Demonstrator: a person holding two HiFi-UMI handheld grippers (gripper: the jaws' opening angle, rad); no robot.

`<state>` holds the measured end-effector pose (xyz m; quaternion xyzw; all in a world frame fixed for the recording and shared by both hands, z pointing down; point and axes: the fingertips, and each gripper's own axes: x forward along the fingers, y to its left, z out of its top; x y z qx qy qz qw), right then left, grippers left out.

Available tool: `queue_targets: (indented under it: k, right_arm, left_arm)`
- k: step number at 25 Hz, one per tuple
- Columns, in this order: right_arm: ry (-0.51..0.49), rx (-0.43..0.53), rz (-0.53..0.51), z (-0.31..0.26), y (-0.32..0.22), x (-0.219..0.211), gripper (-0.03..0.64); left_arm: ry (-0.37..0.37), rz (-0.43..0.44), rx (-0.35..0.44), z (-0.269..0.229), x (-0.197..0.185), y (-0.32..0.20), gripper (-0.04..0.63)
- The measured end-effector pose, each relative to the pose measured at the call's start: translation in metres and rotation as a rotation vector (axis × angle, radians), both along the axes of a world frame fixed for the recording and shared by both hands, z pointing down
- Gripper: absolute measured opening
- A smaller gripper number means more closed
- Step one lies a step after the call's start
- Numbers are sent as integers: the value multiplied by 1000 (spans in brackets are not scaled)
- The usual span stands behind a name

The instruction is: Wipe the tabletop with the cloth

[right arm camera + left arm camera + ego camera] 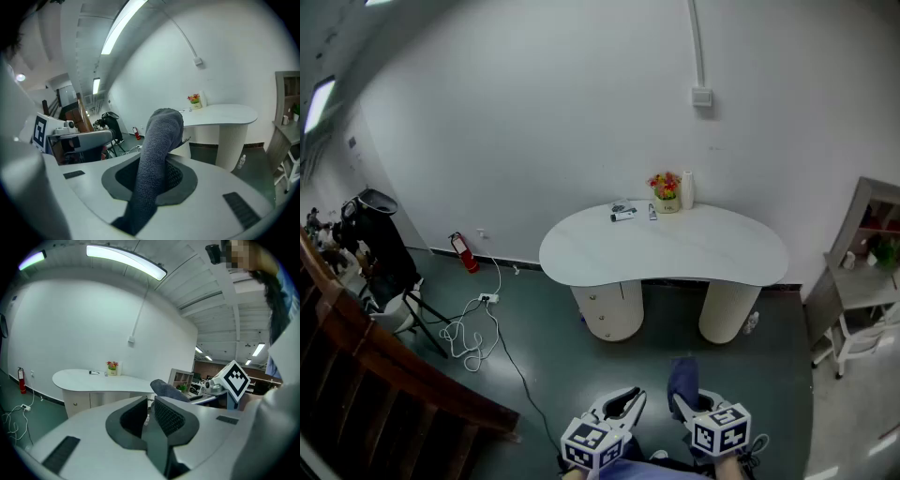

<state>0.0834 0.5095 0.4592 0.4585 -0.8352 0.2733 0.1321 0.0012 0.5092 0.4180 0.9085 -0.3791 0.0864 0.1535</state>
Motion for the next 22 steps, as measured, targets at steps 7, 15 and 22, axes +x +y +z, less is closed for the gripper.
queue_targets:
  k: [7,15,22]
  right_arm:
    - [-24,6,24,2,-7,13,69]
    - [-31,-19,-14,9,-17,2,69]
    - [-24,-50,-56,16,-42,-6,69]
  left_arm:
    - [14,-15,-12,-1,3,-3,41]
    - [-6,-49,-26,2,-8,-12,41]
    - [0,-83,-34,5,-16,-40,41]
